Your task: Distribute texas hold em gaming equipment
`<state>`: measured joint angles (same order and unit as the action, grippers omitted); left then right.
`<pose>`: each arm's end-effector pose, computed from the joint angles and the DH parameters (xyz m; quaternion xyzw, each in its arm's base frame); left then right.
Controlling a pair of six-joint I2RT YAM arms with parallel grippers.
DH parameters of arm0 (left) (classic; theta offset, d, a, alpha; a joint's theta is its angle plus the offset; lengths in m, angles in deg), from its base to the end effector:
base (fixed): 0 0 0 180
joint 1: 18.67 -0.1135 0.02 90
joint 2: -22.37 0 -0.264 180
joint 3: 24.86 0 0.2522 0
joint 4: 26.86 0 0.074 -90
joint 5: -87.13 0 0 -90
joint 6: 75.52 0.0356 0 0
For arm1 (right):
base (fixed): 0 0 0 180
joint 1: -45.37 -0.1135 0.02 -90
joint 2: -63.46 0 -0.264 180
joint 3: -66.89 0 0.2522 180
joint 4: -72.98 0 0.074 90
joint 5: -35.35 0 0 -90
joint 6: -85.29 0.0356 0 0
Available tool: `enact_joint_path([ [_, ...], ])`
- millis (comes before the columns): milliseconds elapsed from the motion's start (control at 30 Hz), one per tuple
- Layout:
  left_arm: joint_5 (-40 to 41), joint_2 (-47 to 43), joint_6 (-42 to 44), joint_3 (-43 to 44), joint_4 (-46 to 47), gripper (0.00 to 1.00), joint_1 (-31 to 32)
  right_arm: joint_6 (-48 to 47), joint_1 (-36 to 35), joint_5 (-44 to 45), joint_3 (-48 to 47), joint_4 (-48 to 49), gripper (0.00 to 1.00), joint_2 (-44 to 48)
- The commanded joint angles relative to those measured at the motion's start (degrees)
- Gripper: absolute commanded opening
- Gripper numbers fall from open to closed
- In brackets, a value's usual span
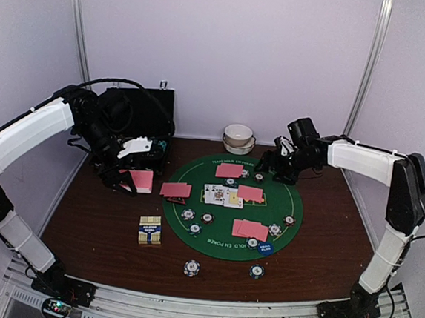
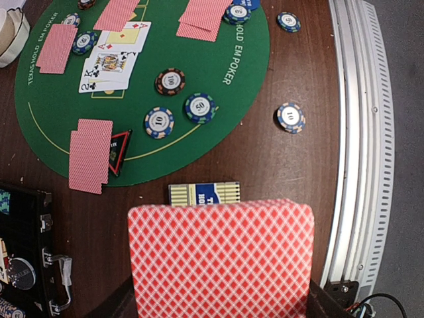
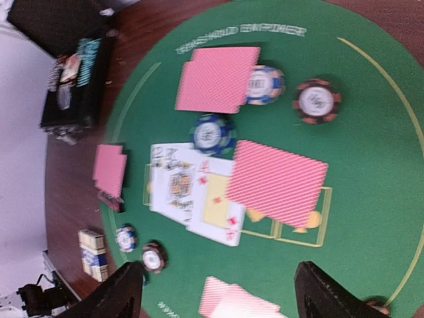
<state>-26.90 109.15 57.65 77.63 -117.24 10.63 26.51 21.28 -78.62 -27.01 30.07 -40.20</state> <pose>0.2337 -0.1478 0.3426 0.5954 0.7655 -0.1890 0.1544 0.3551 0.1746 0.2426 -0.0087 0.9291 0.3196 0.1860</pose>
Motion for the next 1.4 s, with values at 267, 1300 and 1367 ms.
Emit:
enact_joint_path([
  [267,-0.7,-0.4,0.3,0.9,0.7,0.16,-0.2,27.2,-22.7,-11.5,2.9,32.3,0.91,2.6],
  [1300,-1.5,0.2,0.2,2.0,1.1,0.16,-0.2,43.1,-33.2,-18.2,-10.5,50.9,0.86,-15.6],
  [1367,-1.7,0.1,0.2,2.1,1.1,0.16,-0.2,43.5,-33.4,-18.3,-11.5,51.2,0.85,-16.4],
])
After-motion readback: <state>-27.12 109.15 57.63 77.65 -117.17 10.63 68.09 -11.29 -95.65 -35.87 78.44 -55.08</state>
